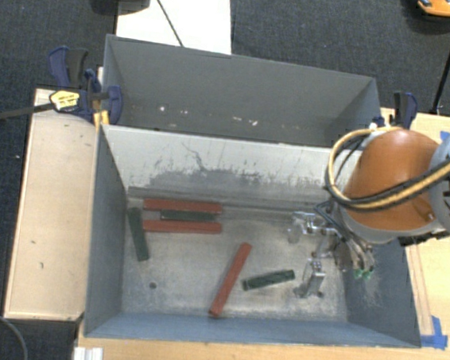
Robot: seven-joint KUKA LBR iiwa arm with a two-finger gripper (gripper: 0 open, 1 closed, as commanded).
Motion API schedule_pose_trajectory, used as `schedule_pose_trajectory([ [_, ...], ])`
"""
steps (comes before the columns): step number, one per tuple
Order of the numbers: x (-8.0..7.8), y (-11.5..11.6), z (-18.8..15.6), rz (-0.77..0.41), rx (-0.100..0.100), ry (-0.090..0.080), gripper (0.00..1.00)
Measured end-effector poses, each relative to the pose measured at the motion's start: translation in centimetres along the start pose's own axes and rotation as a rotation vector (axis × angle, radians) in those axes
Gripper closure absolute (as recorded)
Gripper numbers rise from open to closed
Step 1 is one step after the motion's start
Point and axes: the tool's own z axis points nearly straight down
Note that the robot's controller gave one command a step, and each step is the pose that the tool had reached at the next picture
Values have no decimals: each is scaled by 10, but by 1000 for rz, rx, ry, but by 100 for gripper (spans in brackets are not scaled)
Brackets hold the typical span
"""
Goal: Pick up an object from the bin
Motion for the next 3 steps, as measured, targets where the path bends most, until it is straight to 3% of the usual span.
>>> schedule_pose_trajectory([
  [1,-22,-6,60,-73,0,0,0],
  [2,2,14,80,105,-1,9,100],
  [3,2,14,80,104,-1,9,100],
])
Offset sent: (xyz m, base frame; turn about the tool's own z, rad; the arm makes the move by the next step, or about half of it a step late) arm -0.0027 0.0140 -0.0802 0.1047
